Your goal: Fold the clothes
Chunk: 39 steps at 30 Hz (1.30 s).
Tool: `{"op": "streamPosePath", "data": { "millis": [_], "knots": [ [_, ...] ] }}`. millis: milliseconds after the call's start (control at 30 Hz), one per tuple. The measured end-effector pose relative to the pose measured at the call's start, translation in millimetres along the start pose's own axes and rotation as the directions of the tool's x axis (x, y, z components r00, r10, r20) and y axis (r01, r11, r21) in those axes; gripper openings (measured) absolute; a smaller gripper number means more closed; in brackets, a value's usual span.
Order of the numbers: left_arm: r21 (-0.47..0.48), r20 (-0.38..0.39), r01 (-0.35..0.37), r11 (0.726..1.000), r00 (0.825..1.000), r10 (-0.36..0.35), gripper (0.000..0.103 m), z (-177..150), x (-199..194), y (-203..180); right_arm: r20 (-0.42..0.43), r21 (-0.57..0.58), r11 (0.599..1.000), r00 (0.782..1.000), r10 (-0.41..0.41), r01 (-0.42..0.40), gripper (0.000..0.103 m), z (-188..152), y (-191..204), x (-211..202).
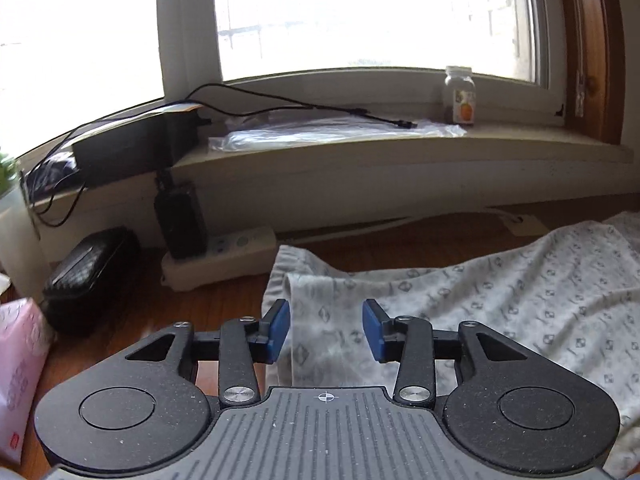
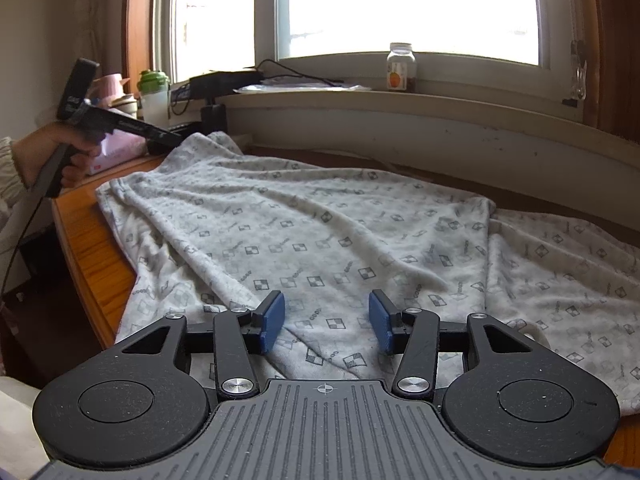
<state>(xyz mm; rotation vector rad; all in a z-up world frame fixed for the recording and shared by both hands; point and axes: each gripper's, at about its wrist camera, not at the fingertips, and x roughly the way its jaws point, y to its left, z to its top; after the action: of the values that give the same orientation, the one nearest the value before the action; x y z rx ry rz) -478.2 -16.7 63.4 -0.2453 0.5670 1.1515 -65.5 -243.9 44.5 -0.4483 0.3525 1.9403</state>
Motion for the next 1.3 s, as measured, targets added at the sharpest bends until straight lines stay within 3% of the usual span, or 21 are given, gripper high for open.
{"op": "streamPosePath", "data": {
  "millis": [33,100,133,167,267,333,400,467,533,600,667,800,867,933,1000,1100,1200,1300],
  "knots": [
    [0.026,-0.02,-0.02,0.999,1.0,0.021,0.044,4,13,-3,0.0,0.0,1.0,1.0,0.001,-0.001,0.048,0,0,0],
    [0.084,-0.053,-0.052,0.995,0.997,0.056,0.034,7,33,-10,-0.001,0.001,1.0,1.0,0.001,-0.001,0.048,0,0,0],
    [0.119,-0.071,-0.064,0.991,0.995,0.073,0.016,8,42,-14,0.001,-0.001,1.0,1.0,0.0,0.0,0.048,0,0,0],
    [0.145,-0.074,-0.068,0.987,0.994,0.079,0.009,8,48,-17,0.002,-0.003,1.0,1.0,-0.001,0.001,0.048,-1,1,0],
    [0.15,-0.058,-0.11,0.983,0.991,0.12,0.008,8,55,-17,0.005,-0.006,1.0,1.0,-0.005,0.005,0.048,-1,2,0],
    [0.092,-0.071,-0.101,0.991,0.992,0.107,0.008,11,56,-11,0.005,-0.006,1.0,1.0,-0.006,0.006,0.048,-1,3,0],
    [0.05,-0.057,-0.119,0.992,0.991,0.122,0.013,14,52,-8,0.006,-0.006,1.0,1.0,-0.006,0.006,0.048,-1,3,0],
    [0.03,-0.039,-0.163,0.986,0.986,0.164,0.038,17,45,-8,0.007,-0.006,1.0,1.0,-0.007,0.007,0.048,-2,3,-1],
    [0.023,-0.008,-0.188,0.982,0.982,0.189,0.049,22,37,-11,0.008,-0.005,1.0,1.0,-0.008,0.008,0.048,-2,3,-1],
    [0.017,0.025,-0.163,0.987,0.986,0.162,0.058,29,30,-20,0.01,0.0,1.0,1.0,-0.01,0.01,0.048,-2,3,0],
    [0.013,0.066,-0.12,0.993,0.991,0.119,0.078,39,27,-37,0.012,-0.002,1.0,1.0,-0.015,0.015,0.048,-2,4,-1],
    [0.028,0.109,0.034,0.999,0.993,-0.037,0.081,60,34,-90,0.081,0.054,0.997,0.995,-0.059,0.055,0.051,0,-5,-17],
    [0.044,0.128,0.13,0.991,0.983,-0.135,0.095,67,41,-122,0.136,0.093,0.992,0.986,-0.1,0.088,0.048,2,-15,-35],
    [0.068,0.13,0.221,0.973,0.965,-0.229,0.101,72,49,-155,0.162,0.131,0.982,0.974,-0.158,0.138,0.028,3,-36,-58],
    [0.101,0.117,0.299,0.949,0.944,-0.309,0.101,73,58,-187,0.153,0.171,0.965,0.962,-0.227,0.201,0.019,0,-64,-80],
    [0.139,0.087,0.376,0.916,0.917,-0.389,0.102,63,66,-227,0.11,0.242,0.917,0.93,-0.35,0.316,0.019,-15,-118,-107],
    [0.164,0.051,0.421,0.892,0.9,-0.434,0.103,51,72,-249,0.04,0.349,0.836,0.884,-0.466,0.425,0.02,-36,-185,-132],
    [0.194,-0.016,0.428,0.883,0.901,-0.434,0.103,40,84,-259,-0.034,0.45,0.729,0.825,-0.564,0.516,0.022,-56,-247,-158]
  ]
}}
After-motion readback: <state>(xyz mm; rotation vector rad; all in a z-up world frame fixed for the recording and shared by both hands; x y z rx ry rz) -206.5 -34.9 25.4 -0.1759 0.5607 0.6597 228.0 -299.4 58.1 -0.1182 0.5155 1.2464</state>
